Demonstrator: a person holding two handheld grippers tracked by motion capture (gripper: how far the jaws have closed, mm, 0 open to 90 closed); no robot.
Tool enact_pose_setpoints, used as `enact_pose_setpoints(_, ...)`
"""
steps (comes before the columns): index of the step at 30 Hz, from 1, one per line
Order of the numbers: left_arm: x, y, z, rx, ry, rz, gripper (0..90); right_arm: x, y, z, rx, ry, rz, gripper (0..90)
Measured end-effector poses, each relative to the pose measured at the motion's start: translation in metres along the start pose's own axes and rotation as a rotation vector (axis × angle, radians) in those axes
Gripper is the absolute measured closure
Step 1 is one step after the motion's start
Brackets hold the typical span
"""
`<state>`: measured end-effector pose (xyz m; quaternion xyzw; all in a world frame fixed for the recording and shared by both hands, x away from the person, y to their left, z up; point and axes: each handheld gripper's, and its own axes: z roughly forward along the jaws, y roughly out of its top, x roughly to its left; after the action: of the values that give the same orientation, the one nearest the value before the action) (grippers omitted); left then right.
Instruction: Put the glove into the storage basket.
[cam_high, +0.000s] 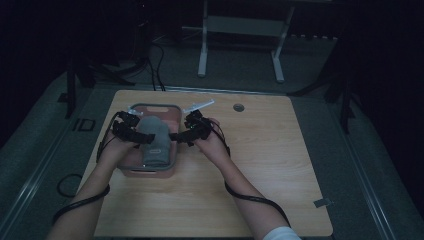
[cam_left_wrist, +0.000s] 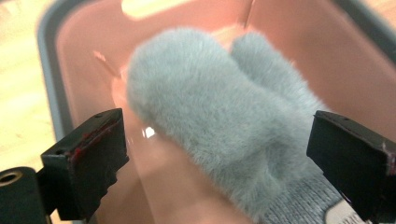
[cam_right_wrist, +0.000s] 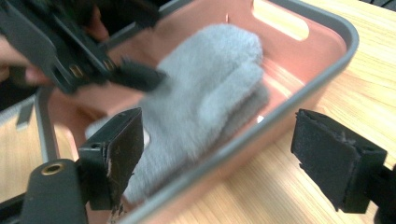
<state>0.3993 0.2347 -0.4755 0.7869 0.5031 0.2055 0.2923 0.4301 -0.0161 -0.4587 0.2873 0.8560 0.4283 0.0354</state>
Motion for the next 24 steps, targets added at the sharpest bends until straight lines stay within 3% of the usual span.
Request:
enact_pose_setpoints(5, -0.014, -0.010, -0.011, -0.083, -0.003, 0.033, 4.4, -0.006, -0.013, -0.015, -0.009, 0.015, -0.041, 15.0)
enact_pose_setpoints(10, -0.028, -0.016, -0.024, -0.153, -0.049, 0.030, 4.7, -0.011, -0.025, -0.032, -0.016, 0.015, -0.072, 15.0)
enact_pose_setpoints(16, -0.042, -0.019, -0.036, -0.182, -0.077, 0.043, 4.7, -0.015, -0.038, -0.048, -0.021, 0.020, -0.077, 14.9)
enact_pose_setpoints(24, -0.070, -0.011, -0.045, -0.237, -0.137, 0.099, 4.7, -0.025, -0.056, -0.071, -0.038, 0.010, -0.059, 15.0)
